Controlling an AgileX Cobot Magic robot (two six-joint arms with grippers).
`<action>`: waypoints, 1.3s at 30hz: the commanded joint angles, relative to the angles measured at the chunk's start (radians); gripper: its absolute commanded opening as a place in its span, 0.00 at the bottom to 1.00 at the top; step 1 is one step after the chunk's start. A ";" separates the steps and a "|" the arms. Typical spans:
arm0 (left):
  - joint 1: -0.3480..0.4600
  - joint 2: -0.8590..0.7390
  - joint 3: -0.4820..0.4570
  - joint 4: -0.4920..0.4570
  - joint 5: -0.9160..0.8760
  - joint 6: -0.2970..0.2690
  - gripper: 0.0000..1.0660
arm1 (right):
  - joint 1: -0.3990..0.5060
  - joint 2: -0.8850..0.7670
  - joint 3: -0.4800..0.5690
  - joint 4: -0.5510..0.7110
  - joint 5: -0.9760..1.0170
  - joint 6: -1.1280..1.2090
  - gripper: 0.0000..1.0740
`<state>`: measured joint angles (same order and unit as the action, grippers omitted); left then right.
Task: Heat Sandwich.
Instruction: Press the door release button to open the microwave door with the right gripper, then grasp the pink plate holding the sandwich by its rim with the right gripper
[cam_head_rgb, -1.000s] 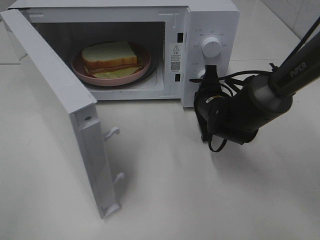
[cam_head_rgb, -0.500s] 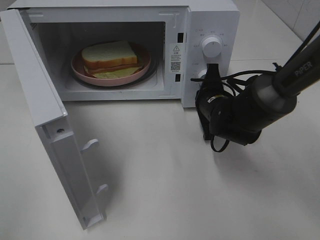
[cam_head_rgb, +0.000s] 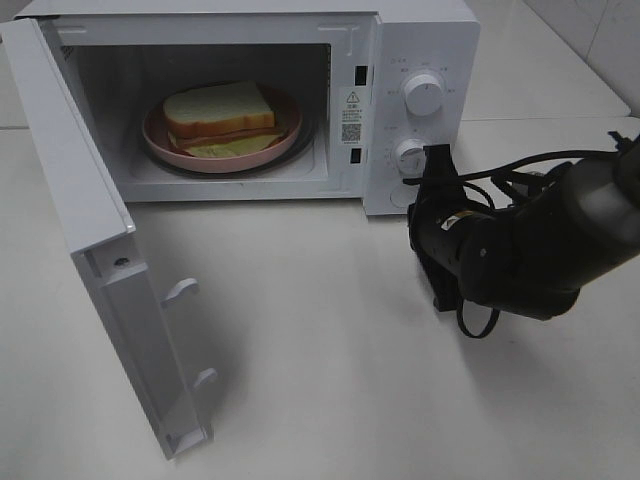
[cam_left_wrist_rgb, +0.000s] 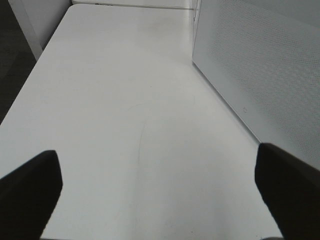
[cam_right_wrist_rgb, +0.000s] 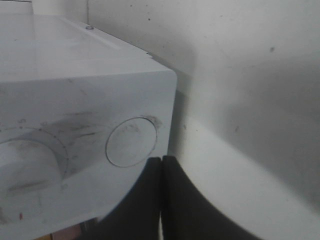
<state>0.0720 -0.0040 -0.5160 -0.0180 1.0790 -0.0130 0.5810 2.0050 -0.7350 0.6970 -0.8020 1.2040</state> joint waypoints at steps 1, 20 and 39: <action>0.001 -0.009 0.001 0.001 -0.009 0.000 0.94 | 0.003 -0.050 0.024 -0.016 0.030 -0.048 0.00; 0.001 -0.009 0.001 0.001 -0.009 0.000 0.94 | 0.003 -0.347 0.092 -0.017 0.461 -0.654 0.01; 0.001 -0.009 0.001 0.001 -0.009 0.000 0.94 | 0.000 -0.460 0.090 -0.198 0.891 -1.028 0.04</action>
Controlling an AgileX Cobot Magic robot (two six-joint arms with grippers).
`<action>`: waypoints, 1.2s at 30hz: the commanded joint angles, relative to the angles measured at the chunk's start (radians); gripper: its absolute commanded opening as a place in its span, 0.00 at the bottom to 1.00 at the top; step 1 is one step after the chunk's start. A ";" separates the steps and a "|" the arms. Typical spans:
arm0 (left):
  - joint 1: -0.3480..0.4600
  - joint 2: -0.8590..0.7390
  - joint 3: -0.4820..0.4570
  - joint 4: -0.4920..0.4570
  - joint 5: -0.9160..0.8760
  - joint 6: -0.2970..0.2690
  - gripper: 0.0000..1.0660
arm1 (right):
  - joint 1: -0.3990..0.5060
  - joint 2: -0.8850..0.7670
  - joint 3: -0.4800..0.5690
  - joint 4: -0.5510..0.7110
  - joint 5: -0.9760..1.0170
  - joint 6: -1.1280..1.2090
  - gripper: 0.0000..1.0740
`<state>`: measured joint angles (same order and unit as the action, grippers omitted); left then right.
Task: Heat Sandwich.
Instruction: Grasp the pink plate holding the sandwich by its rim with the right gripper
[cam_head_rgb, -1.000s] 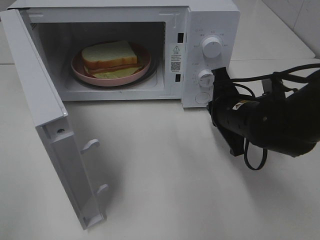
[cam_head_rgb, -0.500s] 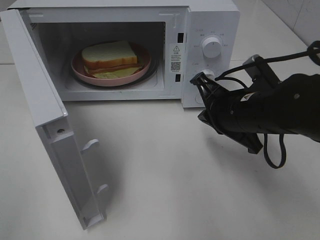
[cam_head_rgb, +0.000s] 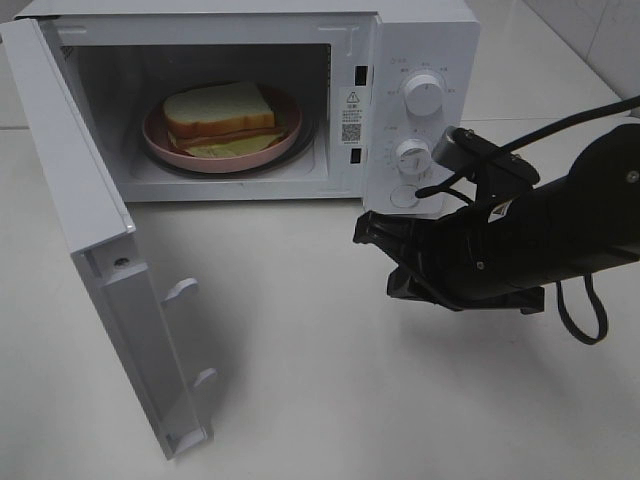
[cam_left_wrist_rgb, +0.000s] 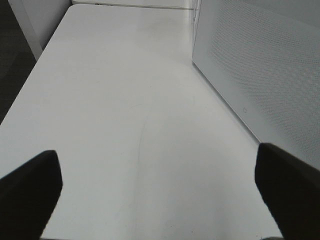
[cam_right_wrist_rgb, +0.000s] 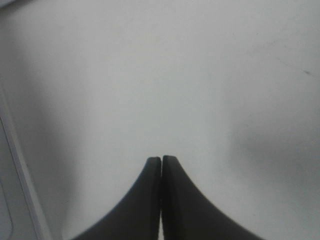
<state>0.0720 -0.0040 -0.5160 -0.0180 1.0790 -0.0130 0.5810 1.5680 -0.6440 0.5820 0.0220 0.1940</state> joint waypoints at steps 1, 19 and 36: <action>0.001 -0.009 0.001 0.001 -0.009 0.000 0.94 | 0.000 -0.023 -0.001 -0.083 0.067 -0.018 0.04; 0.001 -0.009 0.001 0.001 -0.009 0.000 0.94 | 0.000 -0.157 -0.140 -0.449 0.493 -0.266 0.06; 0.001 -0.009 0.001 0.001 -0.009 0.000 0.94 | 0.000 -0.157 -0.272 -0.582 0.749 -1.062 0.07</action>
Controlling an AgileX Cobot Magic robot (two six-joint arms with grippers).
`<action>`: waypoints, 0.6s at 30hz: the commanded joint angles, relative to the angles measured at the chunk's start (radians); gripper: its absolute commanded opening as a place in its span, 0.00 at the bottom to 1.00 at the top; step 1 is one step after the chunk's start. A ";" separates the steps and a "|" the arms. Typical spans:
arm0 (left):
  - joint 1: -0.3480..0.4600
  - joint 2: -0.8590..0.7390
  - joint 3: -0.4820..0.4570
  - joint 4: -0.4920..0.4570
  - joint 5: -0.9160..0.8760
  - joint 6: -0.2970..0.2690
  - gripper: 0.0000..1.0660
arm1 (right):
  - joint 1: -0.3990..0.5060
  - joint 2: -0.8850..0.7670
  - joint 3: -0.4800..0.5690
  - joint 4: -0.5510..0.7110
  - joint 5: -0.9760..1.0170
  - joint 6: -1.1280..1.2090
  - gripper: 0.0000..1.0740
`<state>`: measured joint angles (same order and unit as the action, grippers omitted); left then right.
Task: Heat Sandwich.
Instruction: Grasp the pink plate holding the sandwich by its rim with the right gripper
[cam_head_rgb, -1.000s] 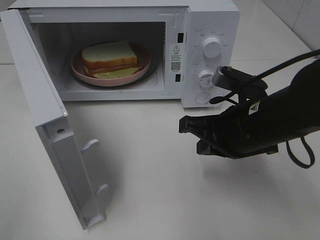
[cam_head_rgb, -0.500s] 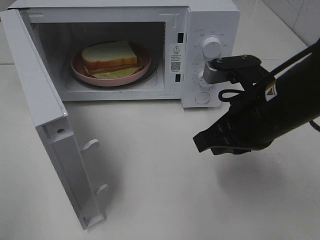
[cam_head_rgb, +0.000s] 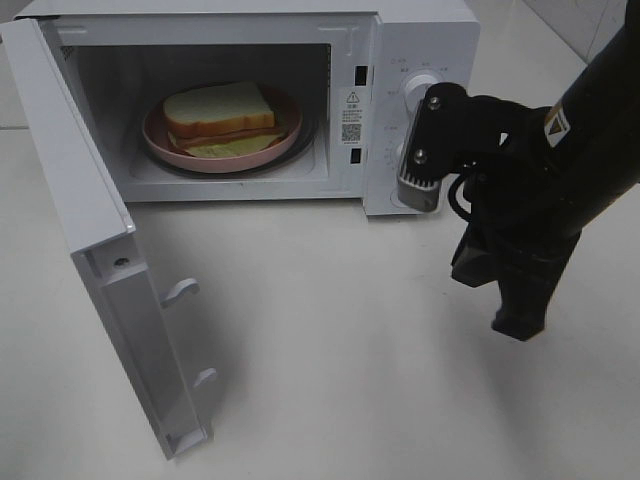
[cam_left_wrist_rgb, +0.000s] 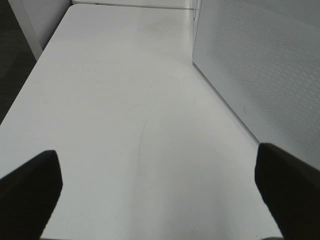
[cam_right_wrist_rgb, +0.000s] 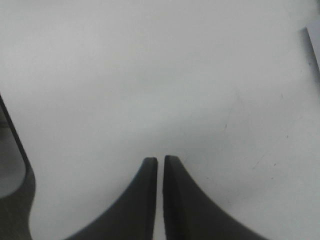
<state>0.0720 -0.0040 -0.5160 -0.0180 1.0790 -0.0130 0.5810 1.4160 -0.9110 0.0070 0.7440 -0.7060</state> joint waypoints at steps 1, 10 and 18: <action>0.001 -0.009 0.001 0.001 -0.009 0.000 0.94 | 0.000 -0.005 -0.005 -0.007 0.031 -0.222 0.07; 0.001 -0.009 0.001 0.001 -0.009 0.000 0.94 | 0.000 -0.005 -0.005 -0.027 0.028 -0.508 0.12; 0.001 -0.009 0.001 0.001 -0.009 0.000 0.94 | 0.000 -0.005 -0.005 -0.034 -0.021 -0.504 0.36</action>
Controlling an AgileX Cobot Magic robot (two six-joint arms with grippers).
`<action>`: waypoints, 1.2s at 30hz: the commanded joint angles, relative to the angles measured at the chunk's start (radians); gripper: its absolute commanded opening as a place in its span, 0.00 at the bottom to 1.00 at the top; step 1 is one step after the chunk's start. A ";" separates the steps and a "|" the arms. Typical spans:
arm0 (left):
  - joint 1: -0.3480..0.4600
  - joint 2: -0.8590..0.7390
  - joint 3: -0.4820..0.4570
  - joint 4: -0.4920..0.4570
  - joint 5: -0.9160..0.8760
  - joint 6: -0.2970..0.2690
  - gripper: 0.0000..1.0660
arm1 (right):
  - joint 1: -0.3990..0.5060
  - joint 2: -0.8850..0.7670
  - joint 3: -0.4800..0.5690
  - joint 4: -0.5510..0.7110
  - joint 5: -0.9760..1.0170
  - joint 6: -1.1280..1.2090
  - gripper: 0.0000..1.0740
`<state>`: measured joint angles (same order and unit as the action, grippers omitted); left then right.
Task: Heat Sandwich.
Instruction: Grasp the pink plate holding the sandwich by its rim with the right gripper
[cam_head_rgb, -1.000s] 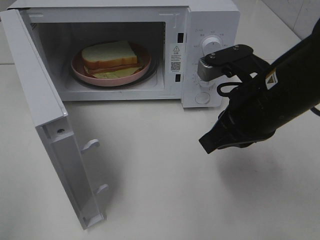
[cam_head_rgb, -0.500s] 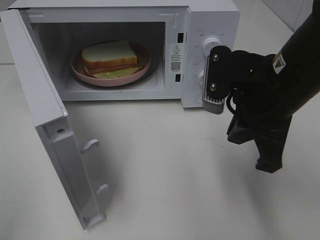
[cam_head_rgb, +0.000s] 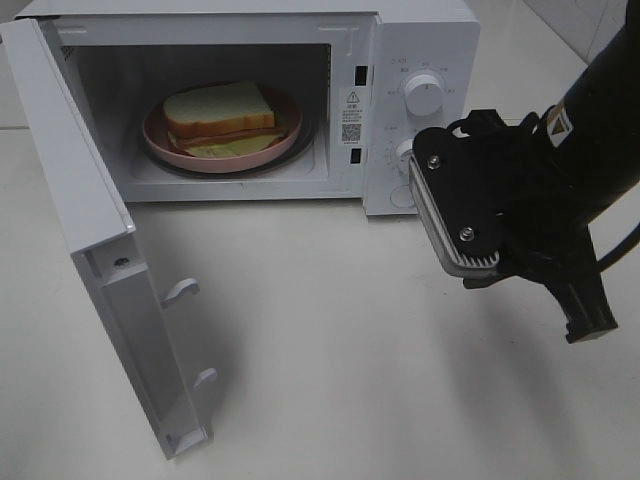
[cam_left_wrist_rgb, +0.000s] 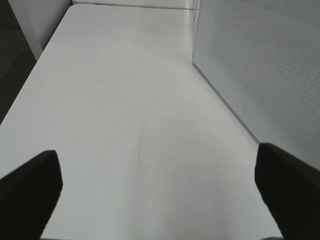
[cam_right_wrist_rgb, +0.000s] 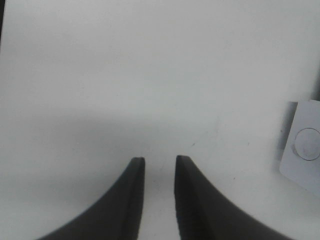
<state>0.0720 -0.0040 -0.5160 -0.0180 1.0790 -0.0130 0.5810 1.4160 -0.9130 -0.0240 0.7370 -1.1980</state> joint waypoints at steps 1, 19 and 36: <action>0.001 -0.009 0.001 0.001 -0.009 0.000 0.94 | 0.000 -0.005 -0.003 -0.003 -0.032 -0.004 0.49; 0.001 -0.009 0.001 0.001 -0.009 0.000 0.94 | 0.003 0.069 -0.063 -0.106 -0.113 0.122 0.88; 0.001 -0.009 0.001 0.001 -0.009 0.000 0.94 | 0.050 0.305 -0.289 -0.115 -0.167 0.065 0.84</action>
<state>0.0720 -0.0040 -0.5160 -0.0180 1.0790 -0.0130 0.6280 1.7040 -1.1780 -0.1350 0.5740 -1.1190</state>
